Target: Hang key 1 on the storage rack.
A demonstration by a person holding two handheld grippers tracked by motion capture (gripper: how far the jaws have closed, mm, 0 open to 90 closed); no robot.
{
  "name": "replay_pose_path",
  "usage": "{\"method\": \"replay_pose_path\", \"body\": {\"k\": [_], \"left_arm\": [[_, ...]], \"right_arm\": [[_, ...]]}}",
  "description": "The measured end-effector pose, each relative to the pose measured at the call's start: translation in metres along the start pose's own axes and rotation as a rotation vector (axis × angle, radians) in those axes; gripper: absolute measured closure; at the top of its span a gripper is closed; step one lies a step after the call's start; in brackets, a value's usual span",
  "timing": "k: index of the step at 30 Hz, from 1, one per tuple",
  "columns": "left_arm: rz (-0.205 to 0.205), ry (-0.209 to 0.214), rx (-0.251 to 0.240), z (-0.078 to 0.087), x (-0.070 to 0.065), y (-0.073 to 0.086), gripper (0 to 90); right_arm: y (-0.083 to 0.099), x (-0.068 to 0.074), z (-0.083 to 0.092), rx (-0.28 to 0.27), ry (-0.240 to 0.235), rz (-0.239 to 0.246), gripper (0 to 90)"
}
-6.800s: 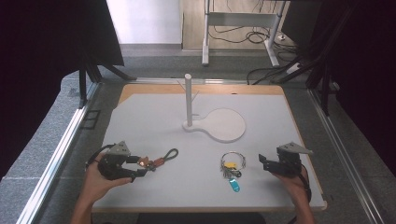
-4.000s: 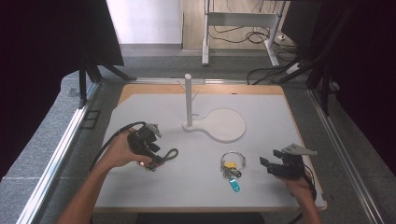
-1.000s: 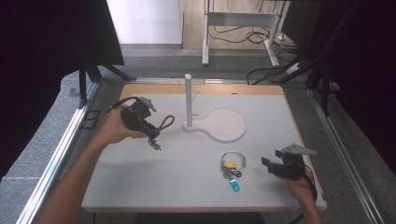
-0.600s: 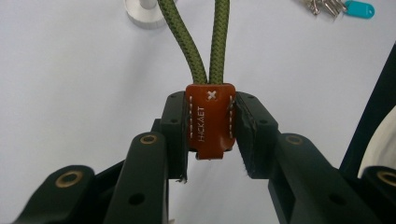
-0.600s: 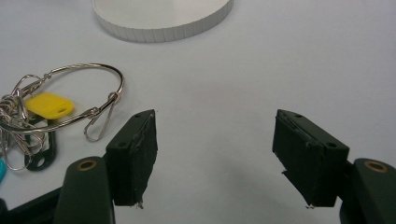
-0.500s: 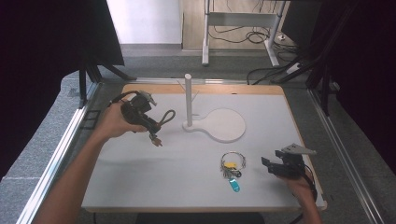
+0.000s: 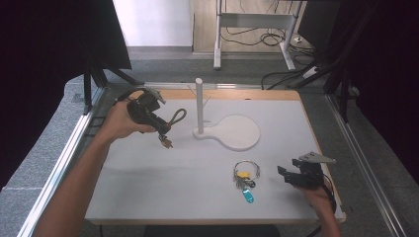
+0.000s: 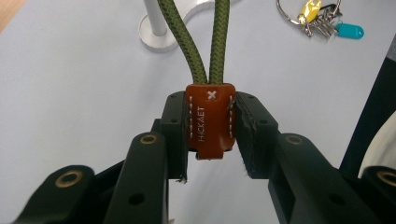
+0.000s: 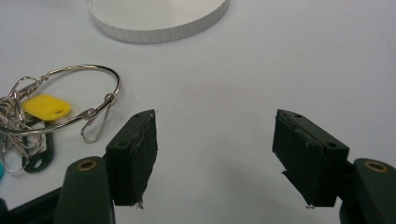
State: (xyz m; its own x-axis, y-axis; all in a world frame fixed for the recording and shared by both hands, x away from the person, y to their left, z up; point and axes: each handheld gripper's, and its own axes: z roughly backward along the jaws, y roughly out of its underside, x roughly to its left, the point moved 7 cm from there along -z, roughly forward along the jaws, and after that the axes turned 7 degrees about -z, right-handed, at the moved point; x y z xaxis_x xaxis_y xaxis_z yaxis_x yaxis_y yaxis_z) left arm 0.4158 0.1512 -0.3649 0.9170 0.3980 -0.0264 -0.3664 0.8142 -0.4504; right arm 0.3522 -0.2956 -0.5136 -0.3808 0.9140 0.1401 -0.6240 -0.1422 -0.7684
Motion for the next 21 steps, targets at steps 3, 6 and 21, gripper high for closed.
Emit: {"method": "replay_pose_path", "body": {"k": [3,6,21], "left_arm": [[0.007,-0.002,-0.011,0.003,0.001,-0.003,66.7],[0.007,-0.001,-0.019,0.005,0.001,-0.006,66.7],[0.021,-0.010,-0.024,0.011,0.013,-0.017,66.7]], "right_arm": [[0.000,0.000,0.001,0.000,0.000,-0.001,31.2],[0.000,0.000,0.001,-0.003,0.001,-0.004,31.2],[0.000,-0.002,0.002,-0.001,0.002,-0.003,31.3]]}}
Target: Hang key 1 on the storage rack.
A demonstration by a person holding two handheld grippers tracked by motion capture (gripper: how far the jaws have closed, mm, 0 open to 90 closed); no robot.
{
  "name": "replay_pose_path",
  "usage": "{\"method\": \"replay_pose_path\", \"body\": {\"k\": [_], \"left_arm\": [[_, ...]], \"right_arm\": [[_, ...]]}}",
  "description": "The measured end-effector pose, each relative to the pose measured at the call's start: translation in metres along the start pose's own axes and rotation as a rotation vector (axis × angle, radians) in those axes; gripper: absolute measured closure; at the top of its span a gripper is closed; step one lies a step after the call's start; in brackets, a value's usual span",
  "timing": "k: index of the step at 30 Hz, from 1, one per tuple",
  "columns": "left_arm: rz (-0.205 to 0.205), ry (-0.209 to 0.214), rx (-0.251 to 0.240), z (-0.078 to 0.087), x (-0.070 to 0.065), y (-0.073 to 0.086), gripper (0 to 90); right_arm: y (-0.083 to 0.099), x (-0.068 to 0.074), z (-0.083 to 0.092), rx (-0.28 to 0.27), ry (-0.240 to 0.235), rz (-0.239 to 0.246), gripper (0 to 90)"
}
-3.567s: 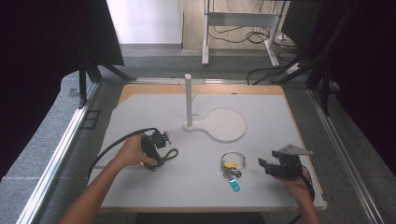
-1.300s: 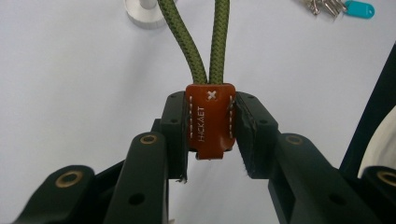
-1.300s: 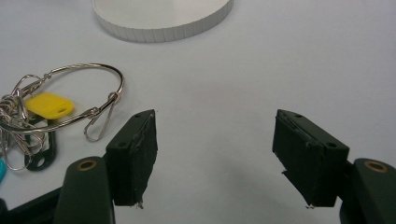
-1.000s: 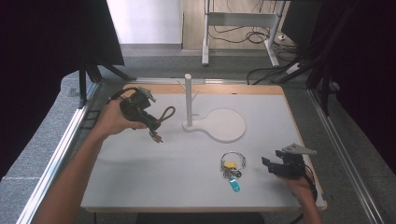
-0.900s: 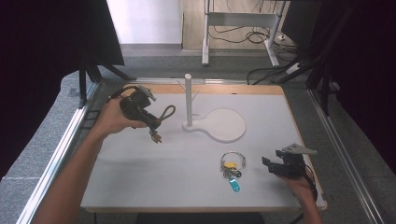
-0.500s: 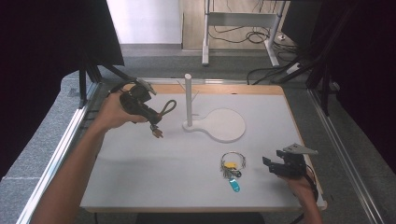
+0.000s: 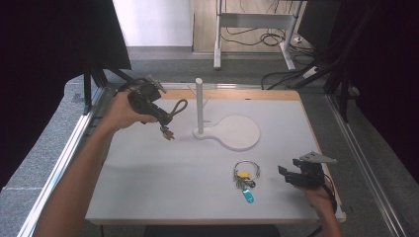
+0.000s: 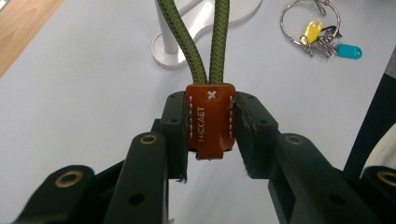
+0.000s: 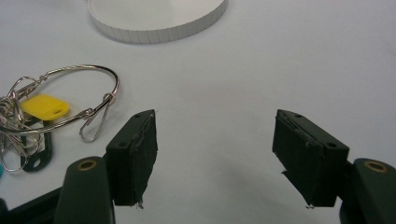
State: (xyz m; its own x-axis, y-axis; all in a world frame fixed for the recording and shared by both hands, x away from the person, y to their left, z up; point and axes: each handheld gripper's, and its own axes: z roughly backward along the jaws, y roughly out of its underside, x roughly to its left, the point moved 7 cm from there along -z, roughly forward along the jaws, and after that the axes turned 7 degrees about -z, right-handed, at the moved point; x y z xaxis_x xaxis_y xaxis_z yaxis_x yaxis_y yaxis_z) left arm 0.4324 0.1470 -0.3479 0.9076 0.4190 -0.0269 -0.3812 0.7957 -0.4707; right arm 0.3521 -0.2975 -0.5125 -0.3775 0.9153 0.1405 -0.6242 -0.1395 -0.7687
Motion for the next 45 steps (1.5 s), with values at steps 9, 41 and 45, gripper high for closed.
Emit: {"method": "replay_pose_path", "body": {"k": [9,41,45], "left_arm": [[0.018,0.002,-0.004,0.001,0.008,-0.004,66.7],[0.043,0.008,0.020,0.000,0.038,-0.020,66.7],[0.051,0.010,0.013,-0.001,0.043,-0.023,66.7]], "right_arm": [[0.000,0.000,-0.001,0.001,0.001,0.001,31.3],[0.001,0.001,-0.002,0.010,-0.001,0.013,31.3],[0.000,0.000,-0.001,0.010,-0.001,0.013,31.3]]}}
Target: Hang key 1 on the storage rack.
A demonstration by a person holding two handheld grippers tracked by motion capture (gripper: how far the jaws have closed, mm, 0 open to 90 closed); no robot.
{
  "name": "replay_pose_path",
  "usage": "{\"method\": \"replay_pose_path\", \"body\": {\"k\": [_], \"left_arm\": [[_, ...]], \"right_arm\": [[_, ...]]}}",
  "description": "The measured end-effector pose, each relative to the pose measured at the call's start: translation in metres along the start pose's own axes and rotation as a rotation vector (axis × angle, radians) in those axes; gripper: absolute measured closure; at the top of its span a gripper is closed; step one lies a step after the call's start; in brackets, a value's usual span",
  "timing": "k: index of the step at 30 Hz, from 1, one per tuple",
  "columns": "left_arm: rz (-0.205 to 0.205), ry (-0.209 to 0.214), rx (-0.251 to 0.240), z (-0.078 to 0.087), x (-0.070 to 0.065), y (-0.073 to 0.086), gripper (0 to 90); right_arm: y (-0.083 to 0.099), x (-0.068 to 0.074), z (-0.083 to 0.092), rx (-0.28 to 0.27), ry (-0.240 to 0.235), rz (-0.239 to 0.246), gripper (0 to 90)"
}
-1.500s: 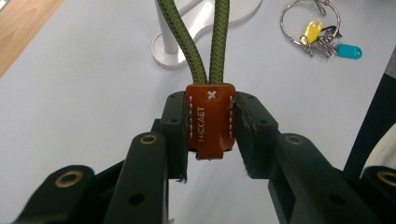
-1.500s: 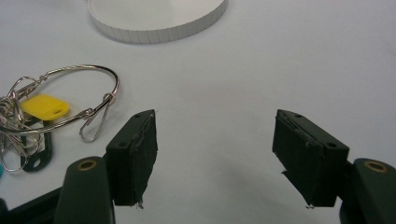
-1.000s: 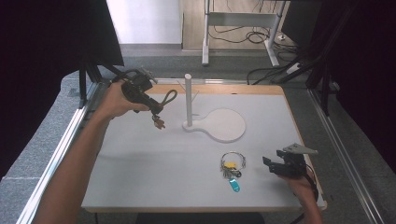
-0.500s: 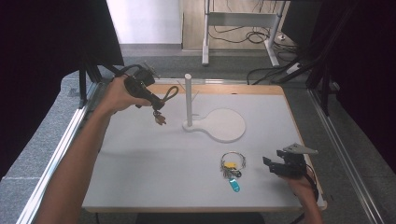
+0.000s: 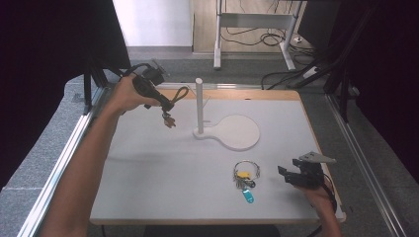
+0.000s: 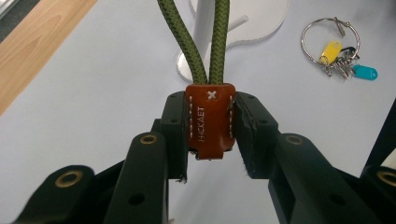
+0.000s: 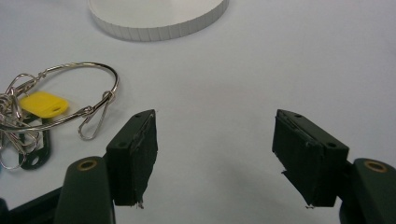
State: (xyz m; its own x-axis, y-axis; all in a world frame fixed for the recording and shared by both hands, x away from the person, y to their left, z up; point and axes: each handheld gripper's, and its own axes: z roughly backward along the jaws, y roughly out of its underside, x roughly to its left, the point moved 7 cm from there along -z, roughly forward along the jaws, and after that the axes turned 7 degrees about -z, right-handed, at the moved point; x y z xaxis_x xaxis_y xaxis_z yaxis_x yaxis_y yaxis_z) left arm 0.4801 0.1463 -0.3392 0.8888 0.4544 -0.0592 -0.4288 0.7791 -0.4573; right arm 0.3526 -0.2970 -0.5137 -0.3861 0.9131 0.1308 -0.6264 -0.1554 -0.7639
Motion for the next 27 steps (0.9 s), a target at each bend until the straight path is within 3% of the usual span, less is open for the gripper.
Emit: {"method": "replay_pose_path", "body": {"k": [27], "left_arm": [[0.016,0.006,0.006,-0.004,0.021,-0.019,66.7]], "right_arm": [[0.000,-0.001,0.000,0.002,0.005,0.005,31.3]]}}
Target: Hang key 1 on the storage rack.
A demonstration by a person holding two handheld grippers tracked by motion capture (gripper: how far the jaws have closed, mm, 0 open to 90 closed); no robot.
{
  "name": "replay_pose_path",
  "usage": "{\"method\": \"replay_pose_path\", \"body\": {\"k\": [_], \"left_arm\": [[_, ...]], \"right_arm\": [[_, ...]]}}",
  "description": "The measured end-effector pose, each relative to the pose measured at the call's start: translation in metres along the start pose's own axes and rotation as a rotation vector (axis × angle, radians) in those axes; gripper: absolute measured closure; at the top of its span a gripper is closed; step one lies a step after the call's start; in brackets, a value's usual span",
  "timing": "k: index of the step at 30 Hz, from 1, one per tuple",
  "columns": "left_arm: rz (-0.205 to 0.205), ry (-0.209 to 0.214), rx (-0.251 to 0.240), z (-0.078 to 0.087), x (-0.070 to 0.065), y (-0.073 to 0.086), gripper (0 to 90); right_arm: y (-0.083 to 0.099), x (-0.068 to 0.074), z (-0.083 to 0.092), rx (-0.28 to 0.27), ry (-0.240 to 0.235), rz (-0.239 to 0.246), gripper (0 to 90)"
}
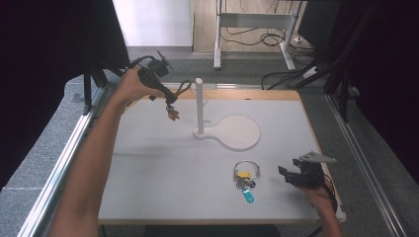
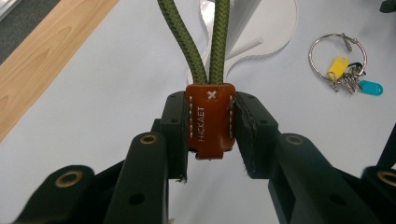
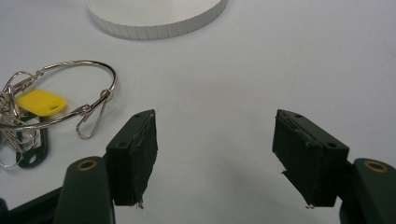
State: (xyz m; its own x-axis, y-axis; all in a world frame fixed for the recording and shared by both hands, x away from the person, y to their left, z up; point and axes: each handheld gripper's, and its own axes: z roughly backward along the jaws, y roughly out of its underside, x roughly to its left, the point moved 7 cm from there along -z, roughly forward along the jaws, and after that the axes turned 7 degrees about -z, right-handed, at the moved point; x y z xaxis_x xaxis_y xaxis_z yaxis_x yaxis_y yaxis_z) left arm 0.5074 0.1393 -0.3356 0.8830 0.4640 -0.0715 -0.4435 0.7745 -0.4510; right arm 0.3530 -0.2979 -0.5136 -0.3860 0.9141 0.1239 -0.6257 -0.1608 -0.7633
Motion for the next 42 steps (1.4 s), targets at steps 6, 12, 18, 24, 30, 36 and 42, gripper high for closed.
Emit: {"method": "replay_pose_path", "body": {"k": [6,12,18,24,30,36,42], "left_arm": [[0.006,0.001,0.001,-0.001,0.002,-0.001,66.7],[0.023,0.011,-0.008,-0.005,0.005,-0.003,66.7],[0.028,0.019,0.015,-0.014,0.007,-0.004,66.7],[0.004,0.033,0.039,-0.025,0.003,-0.008,66.7],[-0.003,0.032,0.058,-0.034,0.001,-0.009,66.6],[-0.021,0.029,0.089,-0.043,-0.003,-0.010,66.5],[-0.013,0.027,0.097,-0.051,-0.002,-0.006,66.2]], "right_arm": [[0.000,0.000,0.000,-0.001,0.000,-0.002,31.3],[0.000,0.001,-0.001,0.004,-0.002,0.004,31.3],[0.000,0.000,0.000,0.003,-0.001,0.004,31.3],[0.000,0.000,0.000,0.005,0.001,0.003,31.3],[0.001,0.000,-0.001,0.006,0.002,0.008,31.3],[0.001,0.001,-0.001,0.007,0.002,0.009,31.2],[0.001,0.001,-0.001,0.008,0.002,0.009,31.2]]}}
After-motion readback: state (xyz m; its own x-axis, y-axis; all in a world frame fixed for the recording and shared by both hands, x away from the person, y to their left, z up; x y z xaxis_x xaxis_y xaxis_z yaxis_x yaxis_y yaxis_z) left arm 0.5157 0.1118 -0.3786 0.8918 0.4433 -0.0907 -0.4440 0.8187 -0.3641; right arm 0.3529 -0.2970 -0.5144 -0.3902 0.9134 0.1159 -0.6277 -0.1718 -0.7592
